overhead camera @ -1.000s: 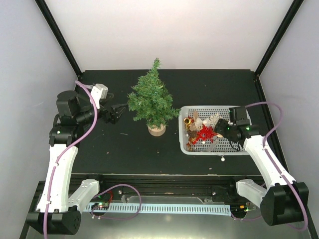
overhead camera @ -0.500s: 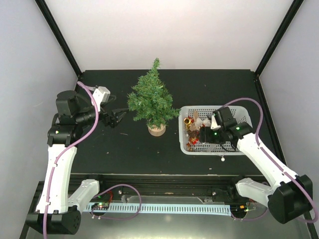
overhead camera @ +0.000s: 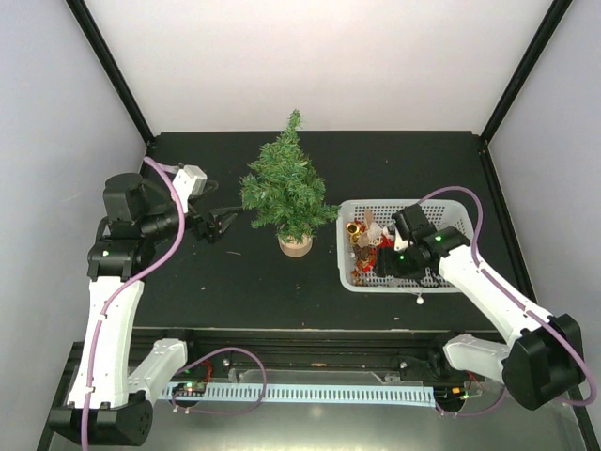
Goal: Decorate the small christmas tree
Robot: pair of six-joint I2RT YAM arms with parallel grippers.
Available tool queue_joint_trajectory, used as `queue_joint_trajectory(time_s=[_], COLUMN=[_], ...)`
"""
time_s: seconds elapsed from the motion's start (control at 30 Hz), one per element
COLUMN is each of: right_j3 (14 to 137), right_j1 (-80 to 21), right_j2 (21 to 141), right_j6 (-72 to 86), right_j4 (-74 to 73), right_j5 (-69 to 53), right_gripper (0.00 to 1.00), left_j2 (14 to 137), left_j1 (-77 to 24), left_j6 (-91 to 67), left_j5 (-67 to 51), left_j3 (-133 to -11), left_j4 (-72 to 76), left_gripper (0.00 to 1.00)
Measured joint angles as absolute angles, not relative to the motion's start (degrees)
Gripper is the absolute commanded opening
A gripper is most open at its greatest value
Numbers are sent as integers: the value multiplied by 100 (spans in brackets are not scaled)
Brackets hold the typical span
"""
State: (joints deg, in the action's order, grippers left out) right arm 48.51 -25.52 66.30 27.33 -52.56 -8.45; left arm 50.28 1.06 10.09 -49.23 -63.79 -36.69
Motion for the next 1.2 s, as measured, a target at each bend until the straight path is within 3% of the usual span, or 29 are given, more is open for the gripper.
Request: queue_joint_trajectory(time_s=[0.4,0.63,1.0,1.03,1.1,1.2], right_j3=[4814,4727,4711,4711,4711,4716], right_j1=[-2552,-2552,-2552,-2552,-2552,-2552], right_j2=[6678,6678,6748,6753,6757,6775], right_j6=[2718,2687,2585,2565,2576,2565], right_j4=[-5443,-5463,-5540,-5542,-5553,-5570], right_j5=[-1072,-1271,-1409,-1409,-1413,-1411], right_gripper=[54,52,23,19,3,1], left_j2=[5013,5013,5013,5013,5013,5013], left_j1=[106,106,106,106,106,106], left_j6=[996,919,875,875,875,875], left_j5=[-4925,-4932,-4932,-4932,-4932,-4932], left_j3=[-6375,-6375,-6375,-6375,-6375,-6375], left_j4=[-3629,-3548,-3483,-3474,-3459,-3444], left_gripper=[99,99,99,99,99,99])
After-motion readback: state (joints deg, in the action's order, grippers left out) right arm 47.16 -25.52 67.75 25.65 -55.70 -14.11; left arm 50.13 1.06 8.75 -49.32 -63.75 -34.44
